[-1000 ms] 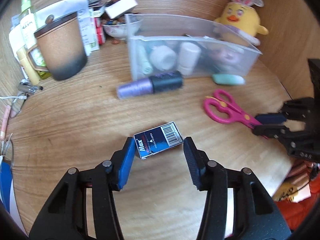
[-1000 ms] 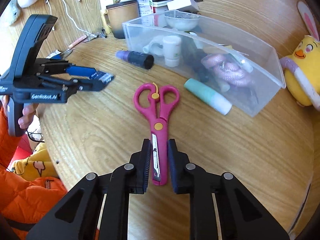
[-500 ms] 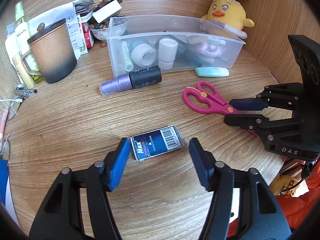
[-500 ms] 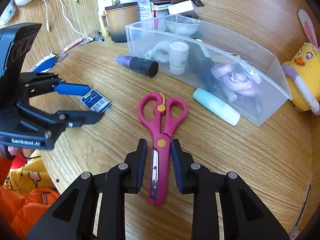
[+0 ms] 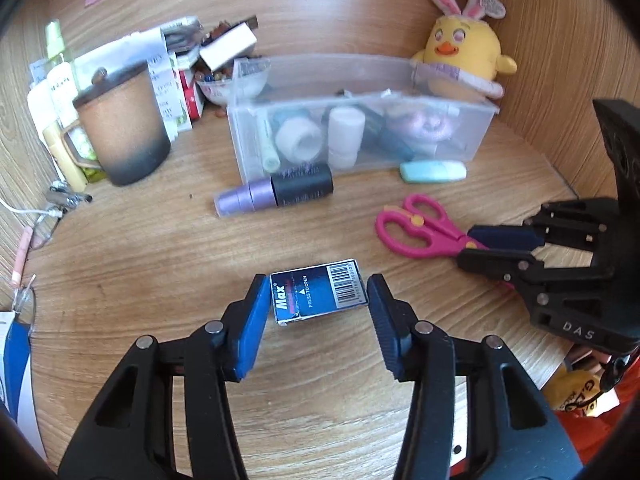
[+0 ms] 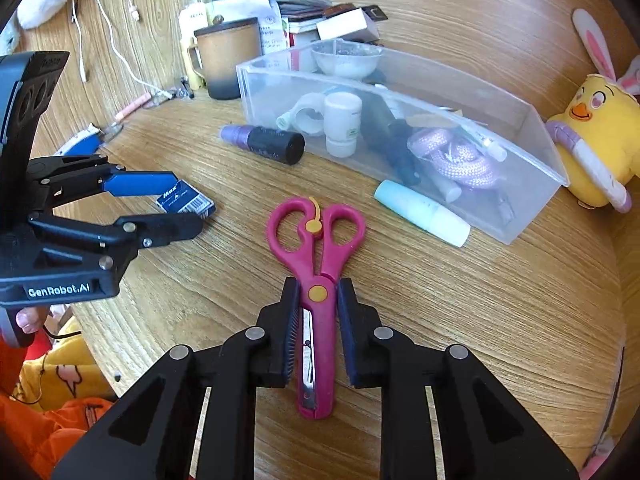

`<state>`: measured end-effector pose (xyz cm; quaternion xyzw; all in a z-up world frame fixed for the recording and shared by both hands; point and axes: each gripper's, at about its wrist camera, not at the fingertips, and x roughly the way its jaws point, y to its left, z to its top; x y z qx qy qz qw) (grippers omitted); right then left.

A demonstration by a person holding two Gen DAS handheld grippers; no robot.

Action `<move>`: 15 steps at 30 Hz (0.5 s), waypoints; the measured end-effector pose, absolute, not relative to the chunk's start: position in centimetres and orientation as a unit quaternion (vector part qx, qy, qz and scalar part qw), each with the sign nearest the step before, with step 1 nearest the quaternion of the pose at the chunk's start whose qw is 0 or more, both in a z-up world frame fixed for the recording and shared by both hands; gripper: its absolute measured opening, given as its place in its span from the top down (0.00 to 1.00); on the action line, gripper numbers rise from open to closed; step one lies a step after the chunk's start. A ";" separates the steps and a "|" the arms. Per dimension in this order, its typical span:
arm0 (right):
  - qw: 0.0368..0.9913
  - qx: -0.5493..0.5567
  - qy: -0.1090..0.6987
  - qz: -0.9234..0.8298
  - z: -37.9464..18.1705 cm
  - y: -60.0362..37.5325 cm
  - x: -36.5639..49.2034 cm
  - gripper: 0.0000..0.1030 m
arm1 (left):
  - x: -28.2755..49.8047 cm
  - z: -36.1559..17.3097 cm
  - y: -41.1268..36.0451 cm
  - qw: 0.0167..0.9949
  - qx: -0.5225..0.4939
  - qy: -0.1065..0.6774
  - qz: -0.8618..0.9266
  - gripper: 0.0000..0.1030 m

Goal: Organize objects
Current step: 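Place the staple box and pink scissors into the clear box and release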

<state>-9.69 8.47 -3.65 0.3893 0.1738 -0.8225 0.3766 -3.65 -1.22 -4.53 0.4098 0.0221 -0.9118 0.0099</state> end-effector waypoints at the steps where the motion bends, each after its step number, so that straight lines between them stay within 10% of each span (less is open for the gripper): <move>1: 0.378 0.387 0.169 -0.824 -3.4 8.6 -9.7 0.83 | -3.7 -4.2 -1.2 0.011 0.405 0.021 -0.914 0.52; 15: 0.372 0.340 0.112 -0.857 1.2 10.4 -10.6 0.83 | -5.4 0.3 -1.0 0.016 0.338 0.011 -0.941 0.52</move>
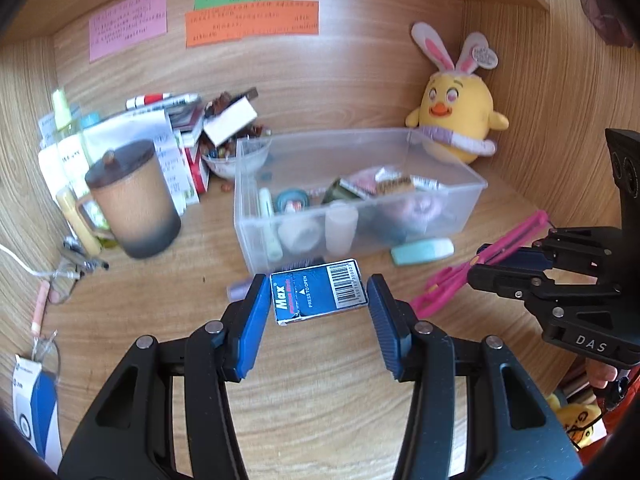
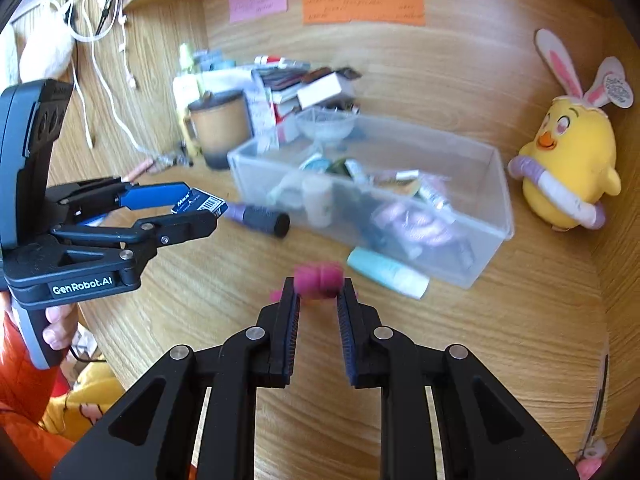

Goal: Organize objects
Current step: 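Place the staple box and pink scissors into the clear box and release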

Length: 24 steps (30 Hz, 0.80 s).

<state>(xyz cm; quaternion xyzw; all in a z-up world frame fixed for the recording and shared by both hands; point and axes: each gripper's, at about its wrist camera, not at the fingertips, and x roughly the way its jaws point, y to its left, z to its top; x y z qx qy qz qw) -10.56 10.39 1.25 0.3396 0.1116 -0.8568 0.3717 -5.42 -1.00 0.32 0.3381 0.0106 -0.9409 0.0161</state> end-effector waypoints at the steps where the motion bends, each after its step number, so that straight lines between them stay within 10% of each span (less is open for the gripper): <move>1: 0.371 0.336 0.108 -0.859 1.6 10.5 -10.7 0.83 | -5.6 0.6 -1.0 0.017 0.334 0.010 -0.942 0.52; 24: 0.226 0.248 0.136 -0.932 7.1 9.8 -19.5 0.83 | -13.6 1.7 -2.9 0.029 0.344 0.024 -0.938 0.52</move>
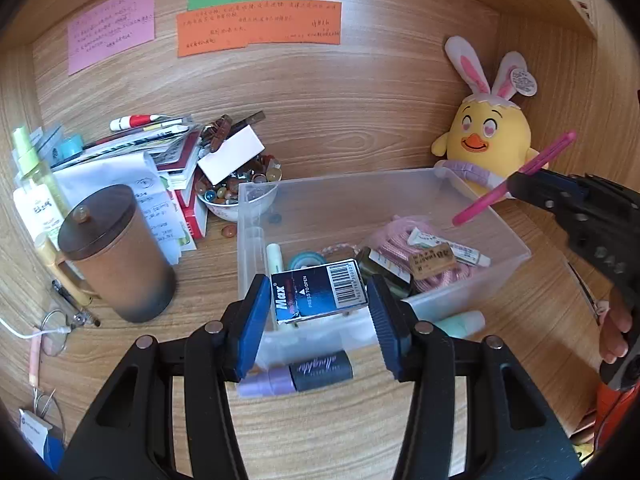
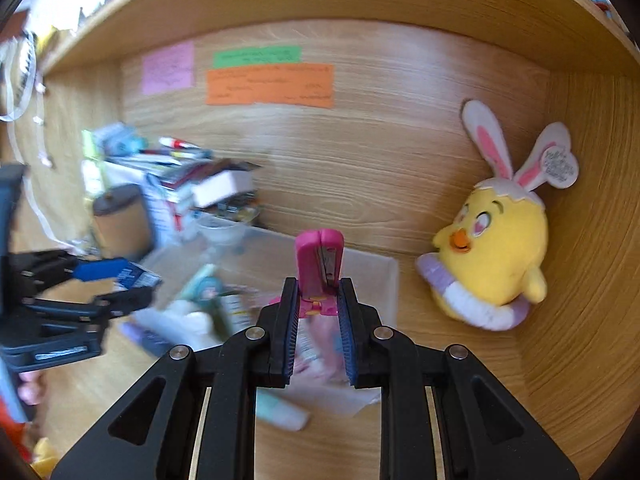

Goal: Organize objects
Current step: 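Place the staple box and pink scissors into the clear box and release, then grasp the purple-black spray bottle with the left tool while the right tool grasps the mint-green tube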

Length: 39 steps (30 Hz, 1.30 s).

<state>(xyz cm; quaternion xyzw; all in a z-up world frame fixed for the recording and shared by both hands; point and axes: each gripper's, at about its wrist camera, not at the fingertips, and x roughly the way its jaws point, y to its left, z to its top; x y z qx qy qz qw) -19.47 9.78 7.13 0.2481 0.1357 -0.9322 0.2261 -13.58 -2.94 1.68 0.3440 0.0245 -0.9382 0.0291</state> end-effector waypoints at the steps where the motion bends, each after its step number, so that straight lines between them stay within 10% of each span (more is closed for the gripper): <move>1: 0.220 0.251 0.142 -0.932 6.8 9.4 -20.0 0.83 | -14.0 1.6 -3.0 0.031 0.347 0.027 -0.937 0.52; 12: 0.272 0.289 0.131 -0.908 5.2 7.1 -21.8 0.83 | -17.0 0.1 -3.8 0.023 0.380 0.061 -0.923 0.46; 18: 0.276 0.285 0.133 -0.908 5.3 7.9 -20.7 0.55 | -16.0 0.5 -3.7 0.018 0.373 0.060 -0.926 0.37; 39: 0.318 0.322 0.126 -0.883 2.3 11.7 -15.0 0.39 | -12.0 -4.1 -5.4 0.039 0.448 0.053 -0.892 0.05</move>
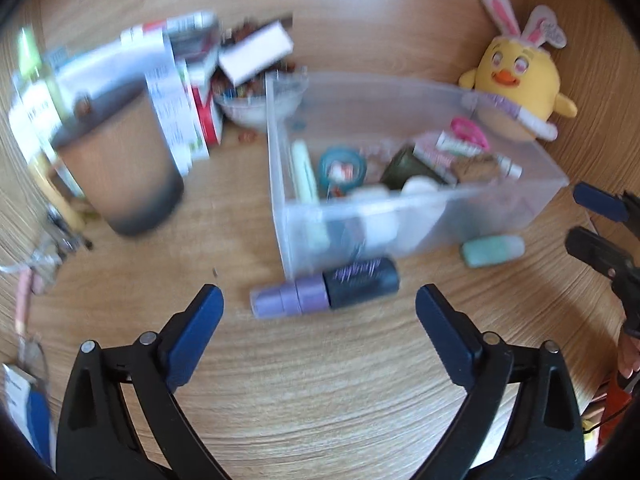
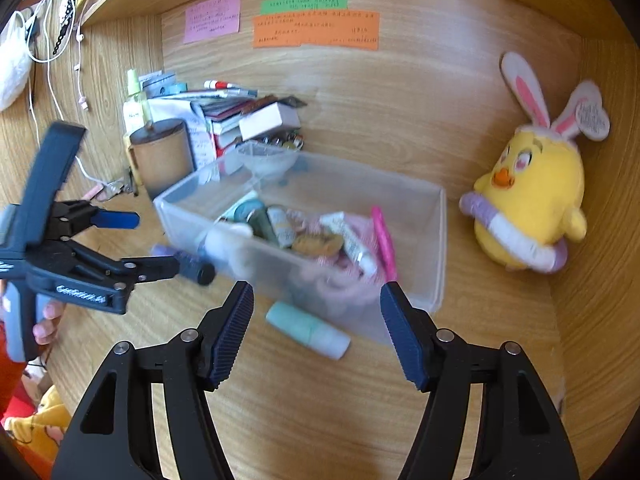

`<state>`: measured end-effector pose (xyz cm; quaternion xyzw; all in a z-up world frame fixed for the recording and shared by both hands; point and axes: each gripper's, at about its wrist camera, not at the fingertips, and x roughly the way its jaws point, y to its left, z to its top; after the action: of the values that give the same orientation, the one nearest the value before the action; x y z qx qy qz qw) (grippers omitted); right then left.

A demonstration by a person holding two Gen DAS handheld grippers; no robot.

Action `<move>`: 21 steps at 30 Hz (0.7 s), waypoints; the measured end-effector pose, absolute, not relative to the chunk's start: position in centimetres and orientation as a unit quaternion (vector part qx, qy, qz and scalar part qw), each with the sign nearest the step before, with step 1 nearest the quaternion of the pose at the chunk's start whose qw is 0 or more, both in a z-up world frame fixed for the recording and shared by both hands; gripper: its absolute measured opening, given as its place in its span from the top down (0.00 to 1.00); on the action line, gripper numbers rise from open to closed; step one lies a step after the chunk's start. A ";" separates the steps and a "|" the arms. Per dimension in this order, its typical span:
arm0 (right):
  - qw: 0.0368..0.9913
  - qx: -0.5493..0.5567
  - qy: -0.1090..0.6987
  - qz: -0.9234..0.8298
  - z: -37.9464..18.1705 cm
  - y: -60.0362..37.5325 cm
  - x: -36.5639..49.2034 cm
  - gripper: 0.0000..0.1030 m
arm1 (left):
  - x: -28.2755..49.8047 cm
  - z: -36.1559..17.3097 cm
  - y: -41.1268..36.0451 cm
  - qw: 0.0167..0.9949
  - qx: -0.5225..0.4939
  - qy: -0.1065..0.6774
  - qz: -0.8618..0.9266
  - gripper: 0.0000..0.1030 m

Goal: Organize objects
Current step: 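Grasp the purple-black spray bottle with the left tool while the right tool grasps the mint-green tube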

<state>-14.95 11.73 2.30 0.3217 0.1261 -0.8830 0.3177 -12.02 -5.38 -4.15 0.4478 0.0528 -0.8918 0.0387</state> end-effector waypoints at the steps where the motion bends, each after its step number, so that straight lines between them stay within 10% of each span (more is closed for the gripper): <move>1: 0.320 0.329 0.123 -0.880 1.8 11.8 -15.0 0.39 | -12.2 -4.6 -5.6 0.037 0.455 0.060 -0.887 0.05; 15: 0.309 0.407 0.133 -0.849 -2.6 10.4 -18.3 0.40 | -14.1 -6.4 -5.8 0.044 0.477 0.095 -0.873 0.05; 21: 0.337 0.424 0.146 -0.828 -3.1 9.6 -17.8 0.67 | -13.3 -6.3 -5.3 0.035 0.471 0.085 -0.877 0.11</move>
<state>-17.75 9.57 -3.14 0.4238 0.1456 -0.8279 0.3374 -13.27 -5.25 -6.31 0.4714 0.0853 -0.8771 0.0353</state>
